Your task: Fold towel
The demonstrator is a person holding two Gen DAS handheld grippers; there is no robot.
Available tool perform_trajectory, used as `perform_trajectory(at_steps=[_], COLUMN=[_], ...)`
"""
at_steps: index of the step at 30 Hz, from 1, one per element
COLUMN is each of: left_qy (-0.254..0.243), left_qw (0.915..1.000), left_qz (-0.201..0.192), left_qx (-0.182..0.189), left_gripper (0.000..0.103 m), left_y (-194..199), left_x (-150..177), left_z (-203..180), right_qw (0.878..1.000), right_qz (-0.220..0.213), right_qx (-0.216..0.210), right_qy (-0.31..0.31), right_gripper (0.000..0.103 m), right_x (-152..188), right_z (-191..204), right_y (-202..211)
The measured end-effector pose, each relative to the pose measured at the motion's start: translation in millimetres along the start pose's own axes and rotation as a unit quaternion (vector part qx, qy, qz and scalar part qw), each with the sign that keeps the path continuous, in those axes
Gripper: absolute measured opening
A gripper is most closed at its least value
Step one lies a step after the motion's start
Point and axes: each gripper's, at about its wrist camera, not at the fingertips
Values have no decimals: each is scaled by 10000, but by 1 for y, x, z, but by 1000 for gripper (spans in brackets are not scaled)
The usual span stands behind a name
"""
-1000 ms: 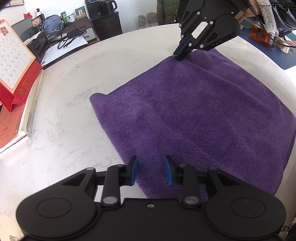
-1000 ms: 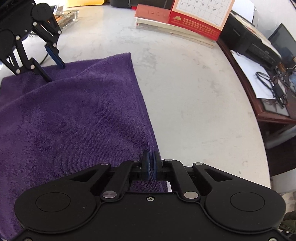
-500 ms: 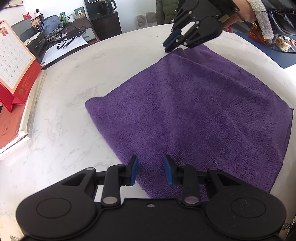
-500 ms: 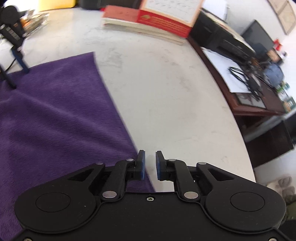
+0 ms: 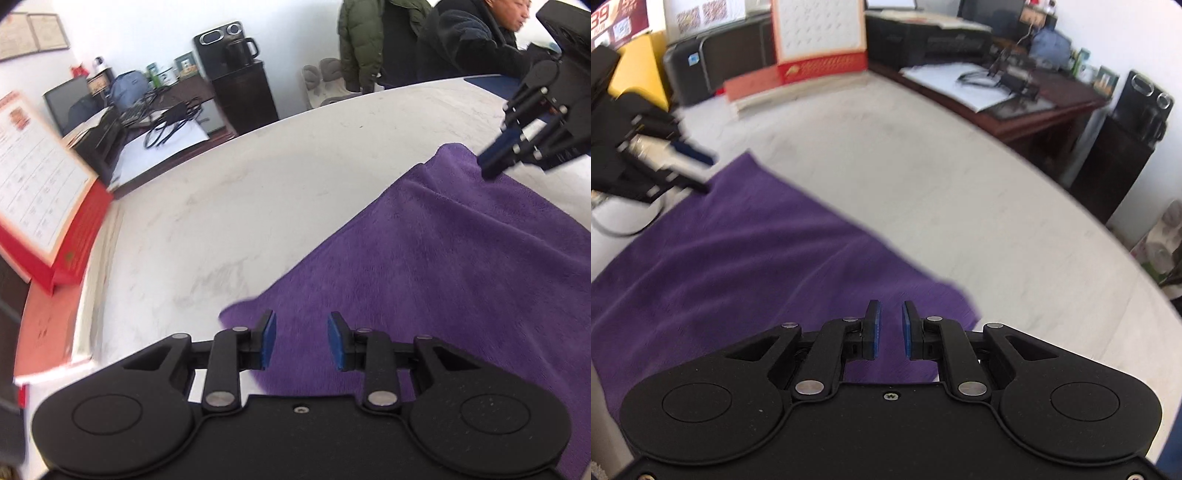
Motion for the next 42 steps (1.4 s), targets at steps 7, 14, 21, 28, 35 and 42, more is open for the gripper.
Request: perform_trajectory(at_steps=[7,14,21,28,35,42], left_qy=[30,-60,-399,-126,-192,28], left_qw=[9996,9988,9966,9999,9991,9997], left_qz=[230,328,417,-62,-64,195], left_qx=[-170,-371,-587,8,386,113], left_gripper=[30,31,30,30,31,31], left_y=[-14,-13,-13,-5,-14,-16], left_x=[14,18,13,-13,-4,2], left_z=[17,26,18,7,-13,5], right_qw=[9998,9991,9964,9995,9999,9979], right_qz=[78,69,303,56,63,35], right_qx=[-54,204,622,295,-51,438], right_qy=[-167,-353,-485,86,119,-479], right_gripper=[11,11,16,16,16,19], right_x=[10,22,15,-19,-27,0], right_z=[-1,-17,-17,-4,-9,-48], right_y=[-7,1,1,-14,-38,-9])
Point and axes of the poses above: each gripper's, at about its wrist camera, not at the fingertips, and y roughly against the way its jaws point, z to its left, x to its underside, and after that the axes turned 11 degrees about -x, right-handed
